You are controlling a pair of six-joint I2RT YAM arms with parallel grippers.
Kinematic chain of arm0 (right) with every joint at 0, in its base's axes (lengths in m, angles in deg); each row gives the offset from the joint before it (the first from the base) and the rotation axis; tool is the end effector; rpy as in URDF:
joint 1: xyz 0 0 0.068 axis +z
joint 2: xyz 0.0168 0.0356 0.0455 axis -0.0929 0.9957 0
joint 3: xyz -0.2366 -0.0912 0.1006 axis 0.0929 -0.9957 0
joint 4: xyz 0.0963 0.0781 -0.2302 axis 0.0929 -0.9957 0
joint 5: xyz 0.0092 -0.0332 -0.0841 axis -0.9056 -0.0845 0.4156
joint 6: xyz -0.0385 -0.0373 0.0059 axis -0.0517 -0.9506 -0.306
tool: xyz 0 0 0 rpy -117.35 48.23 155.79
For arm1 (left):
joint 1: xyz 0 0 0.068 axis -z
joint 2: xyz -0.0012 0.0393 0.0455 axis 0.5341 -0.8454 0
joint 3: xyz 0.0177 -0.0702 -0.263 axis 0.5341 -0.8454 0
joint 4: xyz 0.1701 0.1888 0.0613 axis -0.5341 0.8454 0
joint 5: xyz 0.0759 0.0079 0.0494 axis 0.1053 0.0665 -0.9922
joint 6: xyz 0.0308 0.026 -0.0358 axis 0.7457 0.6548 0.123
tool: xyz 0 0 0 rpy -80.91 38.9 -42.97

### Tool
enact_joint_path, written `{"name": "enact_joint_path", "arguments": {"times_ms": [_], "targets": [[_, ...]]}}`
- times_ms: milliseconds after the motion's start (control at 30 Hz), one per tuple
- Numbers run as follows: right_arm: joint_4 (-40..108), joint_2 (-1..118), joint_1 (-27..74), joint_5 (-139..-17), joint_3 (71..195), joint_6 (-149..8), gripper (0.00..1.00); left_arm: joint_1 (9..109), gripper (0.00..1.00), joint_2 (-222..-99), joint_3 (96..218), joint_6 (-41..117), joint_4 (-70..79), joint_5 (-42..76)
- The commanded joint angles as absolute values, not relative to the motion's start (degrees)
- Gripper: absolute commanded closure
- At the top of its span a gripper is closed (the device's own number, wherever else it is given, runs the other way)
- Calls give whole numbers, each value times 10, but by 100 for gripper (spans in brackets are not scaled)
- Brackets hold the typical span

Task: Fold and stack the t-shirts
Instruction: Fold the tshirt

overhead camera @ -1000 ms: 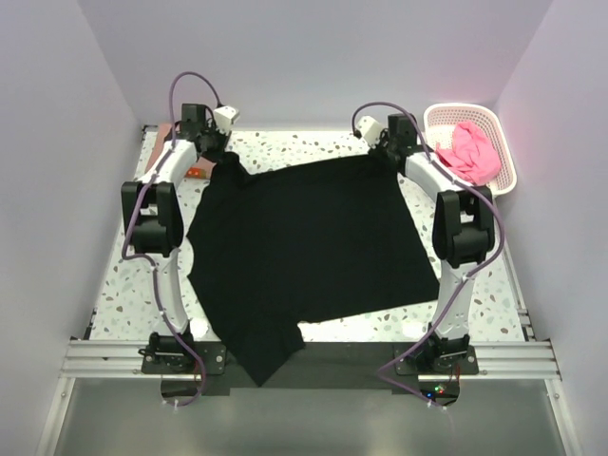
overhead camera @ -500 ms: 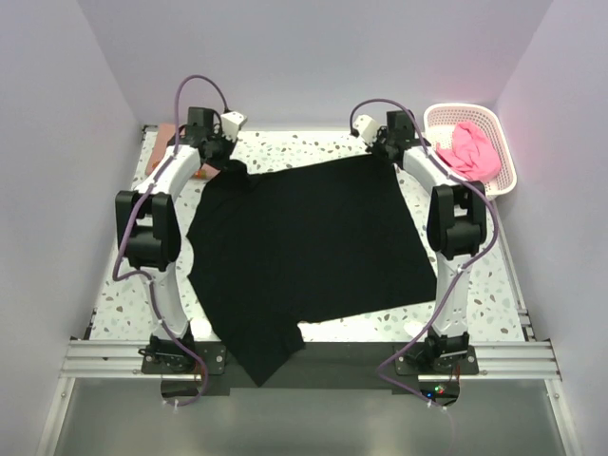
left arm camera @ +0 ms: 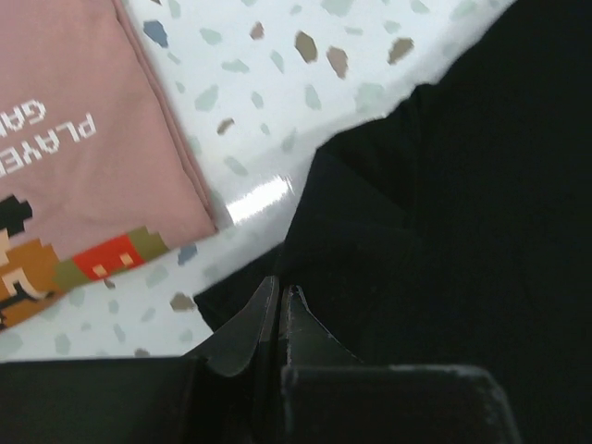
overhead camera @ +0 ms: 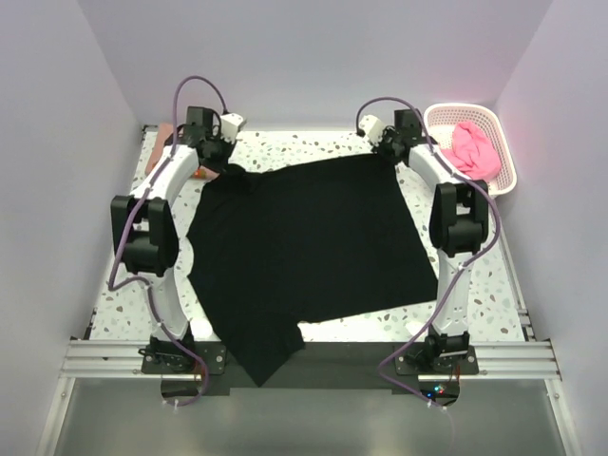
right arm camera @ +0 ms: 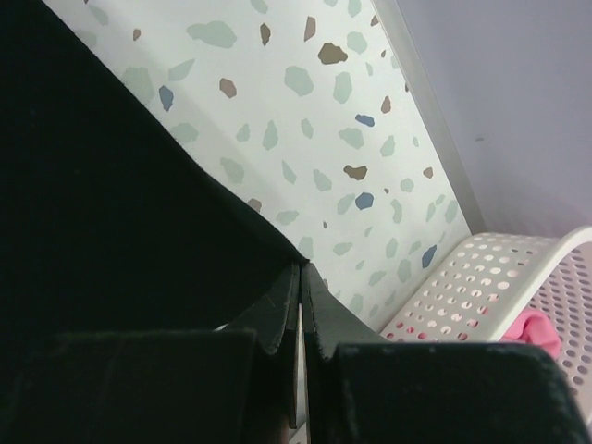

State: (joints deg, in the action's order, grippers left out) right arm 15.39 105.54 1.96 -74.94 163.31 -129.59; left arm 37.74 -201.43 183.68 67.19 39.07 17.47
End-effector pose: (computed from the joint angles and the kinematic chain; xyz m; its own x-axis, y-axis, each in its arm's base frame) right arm 0.5097 0.0681 0.2138 -0.2557 -0.8260 -0.5023 -0.6321 0.5360 -0.5596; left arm 0.4568 -0.0490 0.2506 -0.6662 0.3634 -0.6512 0.4097 0.9080 0.0875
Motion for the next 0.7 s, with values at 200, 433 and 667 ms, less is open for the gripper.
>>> {"name": "enact_joint_path", "arguments": {"times_ms": [200, 433, 667], "targets": [[112, 949, -14, -846, 1561, -1384, 100, 478, 100, -1802, 1675, 649, 523, 200], [87, 912, -37, -858, 1475, -1464, 100, 517, 100, -1756, 1554, 615, 532, 187], [98, 913, -51, -842, 1434, -1500, 100, 516, 100, -1780, 1496, 644, 519, 147]]}}
